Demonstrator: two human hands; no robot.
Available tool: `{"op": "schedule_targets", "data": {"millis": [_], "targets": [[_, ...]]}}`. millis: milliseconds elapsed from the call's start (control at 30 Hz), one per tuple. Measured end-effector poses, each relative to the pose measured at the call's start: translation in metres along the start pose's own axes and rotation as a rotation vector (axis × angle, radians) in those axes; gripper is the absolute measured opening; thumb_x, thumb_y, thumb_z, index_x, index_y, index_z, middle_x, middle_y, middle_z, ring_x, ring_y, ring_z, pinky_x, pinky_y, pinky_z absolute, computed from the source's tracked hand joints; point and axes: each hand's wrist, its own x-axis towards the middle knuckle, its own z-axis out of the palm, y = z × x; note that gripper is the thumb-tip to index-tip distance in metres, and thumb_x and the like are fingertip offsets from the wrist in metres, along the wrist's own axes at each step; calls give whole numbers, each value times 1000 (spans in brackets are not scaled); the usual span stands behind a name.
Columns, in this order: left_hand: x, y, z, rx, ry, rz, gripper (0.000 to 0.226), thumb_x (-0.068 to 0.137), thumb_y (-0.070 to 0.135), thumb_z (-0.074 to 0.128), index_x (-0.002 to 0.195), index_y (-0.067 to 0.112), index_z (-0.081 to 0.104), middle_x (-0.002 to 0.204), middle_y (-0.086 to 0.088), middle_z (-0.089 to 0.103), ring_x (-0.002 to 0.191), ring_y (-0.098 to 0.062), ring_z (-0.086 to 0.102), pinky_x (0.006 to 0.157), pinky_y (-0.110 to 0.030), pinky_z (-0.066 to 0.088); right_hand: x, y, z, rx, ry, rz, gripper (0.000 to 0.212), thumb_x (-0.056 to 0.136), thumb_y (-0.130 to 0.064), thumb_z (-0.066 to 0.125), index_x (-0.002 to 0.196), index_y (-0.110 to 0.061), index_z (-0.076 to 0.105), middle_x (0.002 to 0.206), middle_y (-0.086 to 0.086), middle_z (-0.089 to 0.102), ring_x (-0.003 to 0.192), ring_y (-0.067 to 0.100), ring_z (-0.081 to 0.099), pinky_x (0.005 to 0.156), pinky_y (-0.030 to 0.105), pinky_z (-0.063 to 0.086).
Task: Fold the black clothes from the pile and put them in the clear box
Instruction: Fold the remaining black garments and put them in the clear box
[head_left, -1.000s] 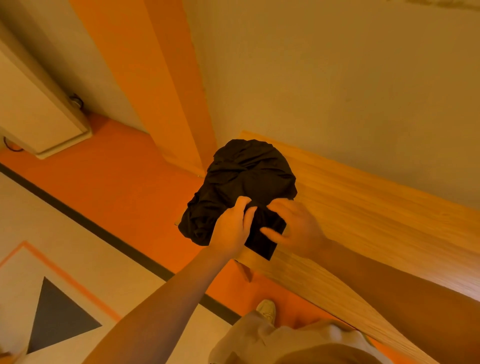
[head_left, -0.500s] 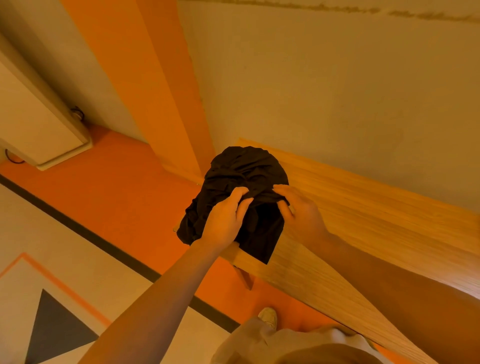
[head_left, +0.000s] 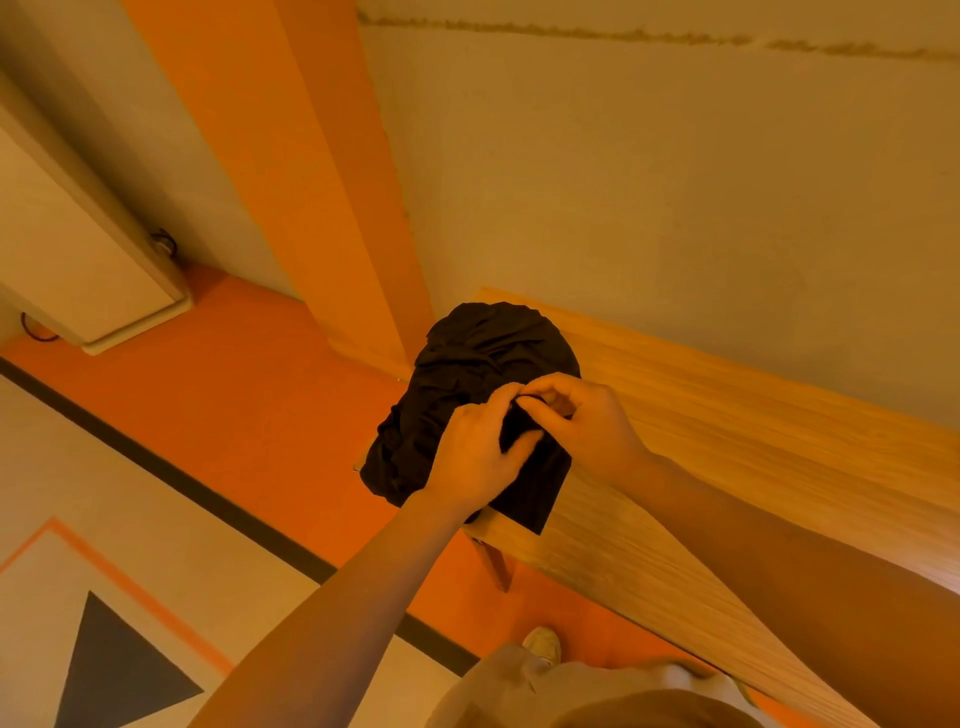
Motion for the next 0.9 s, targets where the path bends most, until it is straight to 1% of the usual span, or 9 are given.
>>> {"op": "schedule_targets", "data": {"millis": [100,200,267,433,567,633,700,800,900], "targets": [[-2,1,2,-139,136,-87,23,96,22,57,117,15,61,98,0,68,85,-13,64,71,-35,52,-1,1,-5,39,-22,45,23,84,-29,70,107,-26,64,92,-9,66,87,3,63,75,15,51],[-3,1,-2,-233,104,-91,18,98,23,54,109,17,67,90,1,68,75,-15,64,67,-40,50,-5,1,-11,32,-104,38,32,77,-35,74,107,-31,63,100,-20,61,94,-3,59,79,14,50],[-3,1,-4,-255,90,-95,19,98,25,51,105,20,68,86,-1,68,72,-20,64,64,-44,49,-7,2,-13,29,-119,-3,30,79,-28,75,107,-31,65,102,-18,62,94,0,60,82,17,51],[-6,6,-11,-310,89,-97,14,96,21,57,96,17,70,86,3,68,79,-8,63,69,-29,51,-7,1,-11,61,-36,-20,20,90,-13,63,105,-25,67,95,-17,62,91,0,61,81,12,48],[-5,8,-14,-318,97,-95,13,93,21,62,97,14,71,89,4,68,81,-5,62,73,-25,52,-8,-1,-12,10,-14,-16,18,93,-14,59,108,-20,66,92,-24,57,88,-10,58,77,6,44],[-4,8,-16,-325,90,-91,13,92,20,63,100,14,70,92,3,68,84,-5,62,75,-26,52,-10,-5,-16,40,-27,-44,20,91,-12,61,104,-28,64,94,-23,58,90,-11,58,77,7,45],[-4,10,-16,-322,81,-68,12,92,18,63,100,13,70,92,-1,67,83,-9,62,74,-30,52,-10,-8,-20,64,-56,-83,26,88,-11,66,98,-34,64,95,-18,61,92,-5,60,79,10,48],[-3,11,-16,-248,110,-45,12,91,21,64,100,15,70,92,1,67,84,-9,61,75,-30,52,-9,-9,-26,40,-48,-135,20,87,-9,67,98,-26,68,96,-10,65,92,-1,61,79,11,47],[-4,3,-9,-30,136,-89,14,92,26,62,103,19,68,93,6,65,86,-10,59,75,-29,52,-9,-14,-35,92,31,-80,22,90,-11,62,97,-31,66,96,-16,66,94,-7,61,79,8,45]]}}
